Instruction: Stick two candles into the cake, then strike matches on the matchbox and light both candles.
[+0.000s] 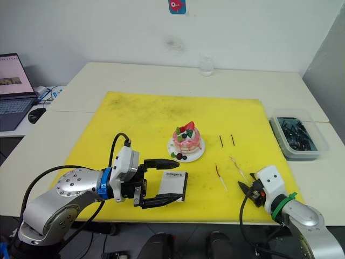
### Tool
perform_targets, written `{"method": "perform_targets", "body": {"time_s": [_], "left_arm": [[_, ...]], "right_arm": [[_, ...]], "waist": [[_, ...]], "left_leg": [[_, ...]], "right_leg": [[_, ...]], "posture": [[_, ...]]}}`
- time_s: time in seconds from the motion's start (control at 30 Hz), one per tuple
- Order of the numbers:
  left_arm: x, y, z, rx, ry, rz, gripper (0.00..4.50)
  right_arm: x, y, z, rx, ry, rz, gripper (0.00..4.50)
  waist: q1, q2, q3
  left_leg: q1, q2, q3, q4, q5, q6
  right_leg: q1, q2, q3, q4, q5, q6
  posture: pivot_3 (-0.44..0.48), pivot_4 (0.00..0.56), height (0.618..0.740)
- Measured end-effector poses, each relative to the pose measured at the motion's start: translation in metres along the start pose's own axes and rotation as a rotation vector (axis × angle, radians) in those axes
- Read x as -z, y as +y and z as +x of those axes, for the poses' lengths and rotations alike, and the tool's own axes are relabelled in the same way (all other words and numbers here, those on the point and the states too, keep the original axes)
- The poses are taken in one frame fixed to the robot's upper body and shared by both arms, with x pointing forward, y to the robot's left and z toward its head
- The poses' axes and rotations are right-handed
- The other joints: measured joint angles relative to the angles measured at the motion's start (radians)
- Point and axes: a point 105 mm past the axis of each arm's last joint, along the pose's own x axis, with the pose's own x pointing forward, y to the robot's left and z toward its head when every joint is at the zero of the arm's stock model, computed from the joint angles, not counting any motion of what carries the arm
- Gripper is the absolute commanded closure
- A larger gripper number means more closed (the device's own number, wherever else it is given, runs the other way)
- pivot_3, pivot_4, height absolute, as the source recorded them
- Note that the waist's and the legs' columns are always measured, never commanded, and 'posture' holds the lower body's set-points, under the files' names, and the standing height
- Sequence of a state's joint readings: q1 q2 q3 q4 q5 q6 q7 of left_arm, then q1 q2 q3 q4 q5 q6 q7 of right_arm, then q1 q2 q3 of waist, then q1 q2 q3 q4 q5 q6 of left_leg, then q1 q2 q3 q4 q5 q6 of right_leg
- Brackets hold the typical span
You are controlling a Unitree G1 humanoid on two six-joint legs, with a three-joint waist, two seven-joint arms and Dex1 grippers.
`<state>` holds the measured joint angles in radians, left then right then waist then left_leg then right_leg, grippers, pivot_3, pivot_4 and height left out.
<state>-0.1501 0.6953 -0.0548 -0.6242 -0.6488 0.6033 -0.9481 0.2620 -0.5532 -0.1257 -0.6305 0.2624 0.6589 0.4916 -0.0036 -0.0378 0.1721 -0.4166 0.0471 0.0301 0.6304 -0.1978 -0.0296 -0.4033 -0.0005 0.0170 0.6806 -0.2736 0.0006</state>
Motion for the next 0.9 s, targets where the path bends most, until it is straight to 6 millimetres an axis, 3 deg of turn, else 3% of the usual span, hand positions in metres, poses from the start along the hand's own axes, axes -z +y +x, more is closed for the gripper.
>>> {"method": "perform_targets", "body": {"time_s": [0.13, 0.6, 0.67, 0.9], "left_arm": [[0.001, 0.0, 0.0, -0.005, 0.001, -0.005, 0.0], [0.019, 0.008, -0.003, -0.064, 0.035, -0.184, 0.0], [0.017, 0.012, -0.004, -0.071, 0.012, -0.25, 0.0], [-0.007, 0.017, 0.005, -0.005, -0.1, -0.426, 0.0]], "right_arm": [[0.0, 0.003, -0.001, 0.002, 0.01, 0.02, 4.42], [-0.008, 0.007, -0.009, -0.027, -0.003, 0.179, 4.47], [-0.017, 0.009, -0.011, -0.056, -0.04, 0.191, 4.47], [-0.08, 0.019, -0.02, -0.203, -0.281, 0.225, 4.47]], "waist": [[0.0, 0.0, 0.0], [0.0, 0.0, 0.0], [0.0, 0.0, 0.0], [-0.001, 0.0, 0.0]], "left_leg": [[0.0, 0.0, 0.0, 0.0, 0.0, 0.0], [0.0, 0.001, -0.001, -0.001, 0.0, 0.0], [0.0, 0.001, -0.001, -0.001, 0.0, 0.0], [-0.001, 0.0, -0.001, -0.001, 0.0, 0.0]], "right_leg": [[0.0, -0.001, 0.0, 0.0, -0.001, -0.001], [0.0, -0.001, -0.001, 0.0, 0.0, 0.0], [-0.001, -0.001, -0.001, 0.0, 0.001, 0.001], [0.0, 0.002, -0.001, 0.0, 0.001, 0.003]], "posture": [[0.0, 0.15, 0.74], [0.0, 0.15, 0.74], [0.0, 0.15, 0.74], [0.0, 0.15, 0.74]]}}
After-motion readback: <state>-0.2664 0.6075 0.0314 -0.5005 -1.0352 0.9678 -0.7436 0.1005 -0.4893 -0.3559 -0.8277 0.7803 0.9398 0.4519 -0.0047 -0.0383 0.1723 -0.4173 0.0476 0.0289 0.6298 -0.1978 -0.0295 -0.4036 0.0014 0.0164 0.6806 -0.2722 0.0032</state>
